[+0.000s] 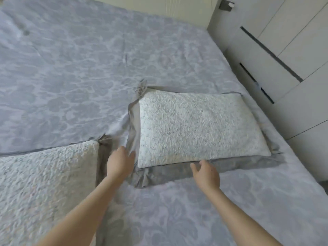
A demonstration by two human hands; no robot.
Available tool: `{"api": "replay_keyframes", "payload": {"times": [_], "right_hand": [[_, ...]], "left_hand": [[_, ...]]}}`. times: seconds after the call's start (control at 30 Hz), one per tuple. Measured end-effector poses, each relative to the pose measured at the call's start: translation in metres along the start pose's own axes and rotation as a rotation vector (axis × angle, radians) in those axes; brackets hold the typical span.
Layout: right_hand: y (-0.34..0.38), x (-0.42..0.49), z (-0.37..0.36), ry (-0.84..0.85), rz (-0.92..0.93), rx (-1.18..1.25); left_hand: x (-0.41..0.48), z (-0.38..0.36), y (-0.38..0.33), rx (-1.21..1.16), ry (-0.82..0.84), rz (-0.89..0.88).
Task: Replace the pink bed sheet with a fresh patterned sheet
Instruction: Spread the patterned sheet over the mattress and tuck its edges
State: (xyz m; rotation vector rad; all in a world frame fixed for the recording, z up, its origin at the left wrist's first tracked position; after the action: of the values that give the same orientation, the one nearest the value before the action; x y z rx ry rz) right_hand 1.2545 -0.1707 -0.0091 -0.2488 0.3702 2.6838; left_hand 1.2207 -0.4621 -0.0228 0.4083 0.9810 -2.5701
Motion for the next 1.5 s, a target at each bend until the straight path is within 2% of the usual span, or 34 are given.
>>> {"api": "replay_keyframes", "payload": {"times": [0.07,0.13,0.2,0.27,0.33,0.37,0.47,0.53,0.6,0.67,0.73,0.83,0.9,1.03,1.13,1.33,1.5], "right_hand": [[-0.046,0.023,0.001,0.009,-0.136,0.088],[-0.091,0.051,-0.001,-0.003,-0.198,0.072],[-0.118,0.078,0.001,-0.03,-0.165,-0.03],[-0.138,0.116,0.005,-0.071,-0.061,-0.137],[-0.144,0.153,0.009,-0.067,0.092,-0.343],[-0.146,0.169,0.007,-0.036,0.169,-0.464],[-0.143,0.207,-0.014,0.019,0.393,-0.685],[-0.133,0.226,-0.03,-0.01,0.468,-0.728],[-0.12,0.235,-0.033,-0.15,0.577,-0.7],[-0.108,0.241,-0.03,-0.221,0.708,-0.704],[-0.104,0.24,-0.023,-0.213,0.838,-0.694],[-0.105,0.231,-0.003,-0.158,0.927,-0.661],[-0.099,0.226,0.018,-0.152,0.967,-0.636],[-0.081,0.209,0.059,-0.093,0.923,-0.582],[-0.05,0.164,0.087,-0.102,0.928,-0.477],[0.049,0.041,0.13,-0.378,1.09,-0.125],[0.164,-0.066,0.145,-0.453,1.188,0.031]], "left_hand": [[0.006,-0.033,-0.018,-0.012,0.053,0.125],[0.016,-0.074,-0.025,-0.1,0.081,0.295],[0.026,-0.1,-0.023,-0.181,0.065,0.447],[0.04,-0.117,-0.023,-0.047,-0.013,0.518],[0.054,-0.113,-0.026,0.139,-0.133,0.498],[0.062,-0.112,-0.032,0.158,-0.162,0.47],[0.086,-0.117,-0.044,0.057,-0.143,0.391],[0.096,-0.125,-0.042,-0.047,-0.208,0.39],[0.099,-0.13,-0.041,-0.091,-0.271,0.397],[0.101,-0.129,-0.047,-0.124,-0.308,0.375],[0.105,-0.13,-0.049,-0.162,-0.32,0.353],[0.099,-0.12,-0.055,-0.241,-0.36,0.267],[0.091,-0.1,-0.068,-0.277,-0.393,0.189],[0.08,-0.041,-0.094,-0.295,-0.449,0.044],[0.063,0.028,-0.085,-0.31,-0.486,0.049],[0.013,0.191,-0.033,-0.286,-0.63,0.048],[-0.044,0.338,0.028,-0.181,-0.76,0.019]]}}
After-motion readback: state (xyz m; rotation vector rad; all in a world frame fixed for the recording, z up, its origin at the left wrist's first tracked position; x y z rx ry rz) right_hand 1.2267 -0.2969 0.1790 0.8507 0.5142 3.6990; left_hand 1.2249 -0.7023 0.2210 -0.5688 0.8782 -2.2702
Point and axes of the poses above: each hand's wrist, its own x-axis towards the middle knuckle, its own z-axis out of the back of the hand, y = z × x, the point moved 6 cm from there along x, towards the middle knuckle, and after that the axes turned 1 degree about x, right-handed, at the moved point
